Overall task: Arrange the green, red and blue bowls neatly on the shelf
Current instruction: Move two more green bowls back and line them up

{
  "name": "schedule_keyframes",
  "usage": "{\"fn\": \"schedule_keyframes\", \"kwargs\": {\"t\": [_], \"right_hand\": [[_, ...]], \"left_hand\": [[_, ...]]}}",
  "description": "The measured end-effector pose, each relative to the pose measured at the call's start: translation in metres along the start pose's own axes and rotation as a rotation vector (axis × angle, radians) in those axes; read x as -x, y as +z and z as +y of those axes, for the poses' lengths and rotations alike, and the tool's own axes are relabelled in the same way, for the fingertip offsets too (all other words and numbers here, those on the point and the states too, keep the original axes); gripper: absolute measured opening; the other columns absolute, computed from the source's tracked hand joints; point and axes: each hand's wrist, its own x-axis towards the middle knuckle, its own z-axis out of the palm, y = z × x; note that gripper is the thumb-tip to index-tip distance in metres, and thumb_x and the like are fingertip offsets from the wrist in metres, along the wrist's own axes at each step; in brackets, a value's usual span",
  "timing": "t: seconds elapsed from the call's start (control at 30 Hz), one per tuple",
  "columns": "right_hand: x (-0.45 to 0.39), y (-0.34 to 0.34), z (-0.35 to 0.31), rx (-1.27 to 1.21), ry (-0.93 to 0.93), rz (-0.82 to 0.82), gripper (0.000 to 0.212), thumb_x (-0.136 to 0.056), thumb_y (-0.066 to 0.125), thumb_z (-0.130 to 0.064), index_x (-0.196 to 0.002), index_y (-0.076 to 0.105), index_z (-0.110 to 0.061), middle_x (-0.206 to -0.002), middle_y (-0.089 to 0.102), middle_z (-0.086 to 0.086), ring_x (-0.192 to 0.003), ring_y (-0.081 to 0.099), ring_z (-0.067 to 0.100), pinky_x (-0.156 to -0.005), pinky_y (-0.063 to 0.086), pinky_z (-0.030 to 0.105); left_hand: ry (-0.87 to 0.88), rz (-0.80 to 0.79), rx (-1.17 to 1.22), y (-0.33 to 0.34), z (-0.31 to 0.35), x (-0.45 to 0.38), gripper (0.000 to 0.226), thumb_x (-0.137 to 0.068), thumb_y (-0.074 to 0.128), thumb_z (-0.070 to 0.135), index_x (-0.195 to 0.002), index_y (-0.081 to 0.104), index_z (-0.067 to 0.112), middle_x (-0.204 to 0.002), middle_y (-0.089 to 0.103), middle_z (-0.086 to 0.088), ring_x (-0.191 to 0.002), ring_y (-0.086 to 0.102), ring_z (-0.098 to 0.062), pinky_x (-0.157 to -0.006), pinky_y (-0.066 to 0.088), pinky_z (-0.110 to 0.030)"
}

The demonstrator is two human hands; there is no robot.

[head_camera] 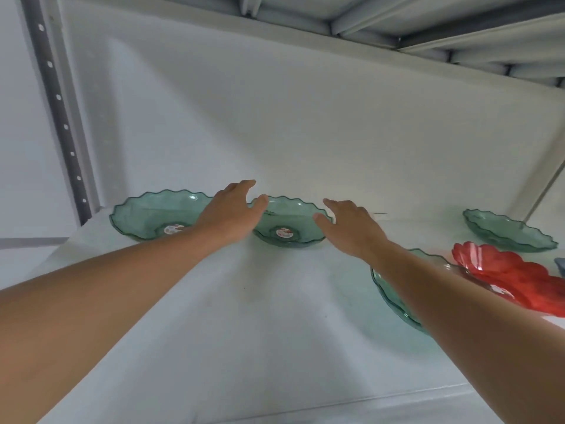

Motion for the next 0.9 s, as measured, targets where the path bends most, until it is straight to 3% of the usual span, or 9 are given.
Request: {"fn": "schedule_keyframes", "kwargs": {"t": [0.17, 0.47, 0.63, 0.8, 0.9], "right_hand": [[0.027, -0.035, 0.048, 0.022, 0.05, 0.029, 0.072, -0.102, 0.033, -0.068, -0.168, 0.032, -0.038, -0.169, 0.041, 0.001, -0.154, 0.034, 0.03, -0.121, 0.033, 0.051], [0.095, -0.097, 0.179, -0.017, 0.054, 0.071, 0.072, -0.102, 0.035, -0.065, -0.168, 0.033, -0.033, -0.166, 0.047, 0.006, -0.15, 0.041, 0.034, -0.118, 0.039, 0.055], [0.13, -0.103, 0.247, -0.005, -0.022, -0.003, 0.072, -0.102, 0.037, -0.061, -0.165, 0.039, -0.028, -0.161, 0.051, 0.013, -0.146, 0.045, 0.038, -0.118, 0.038, 0.054], [0.148, -0.113, 0.279, -0.022, -0.074, -0.051, 0.068, -0.1, 0.036, -0.06, -0.157, 0.05, -0.027, -0.159, 0.052, 0.012, -0.146, 0.043, 0.039, -0.117, 0.039, 0.055], [0.152, -0.118, 0.292, -0.062, -0.062, -0.013, 0.065, -0.099, 0.037, -0.062, -0.151, 0.055, -0.027, -0.158, 0.054, 0.009, -0.146, 0.044, 0.034, -0.113, 0.04, 0.052]], "left_hand": [[0.027, -0.033, 0.008, 0.028, 0.054, 0.006, 0.073, -0.097, 0.036, 0.069, -0.163, 0.037, 0.038, -0.167, 0.041, 0.006, -0.15, 0.039, -0.023, -0.107, 0.039, -0.041], [-0.018, -0.047, 0.04, 0.086, 0.165, 0.054, 0.077, -0.093, 0.037, 0.076, -0.16, 0.043, 0.038, -0.165, 0.046, 0.003, -0.147, 0.046, -0.025, -0.115, 0.039, -0.042], [-0.059, -0.05, -0.03, 0.129, 0.212, 0.1, 0.082, -0.093, 0.035, 0.075, -0.161, 0.044, 0.03, -0.166, 0.046, 0.0, -0.148, 0.046, -0.026, -0.112, 0.038, -0.039], [-0.126, -0.018, -0.079, 0.142, 0.237, 0.135, 0.073, -0.101, 0.041, 0.065, -0.162, 0.043, 0.024, -0.167, 0.045, -0.002, -0.151, 0.042, -0.027, -0.118, 0.036, -0.042], [-0.275, -0.028, -0.064, 0.145, 0.238, 0.149, 0.072, -0.104, 0.043, 0.058, -0.163, 0.041, 0.017, -0.167, 0.042, -0.01, -0.149, 0.043, -0.033, -0.117, 0.039, -0.043]]}}
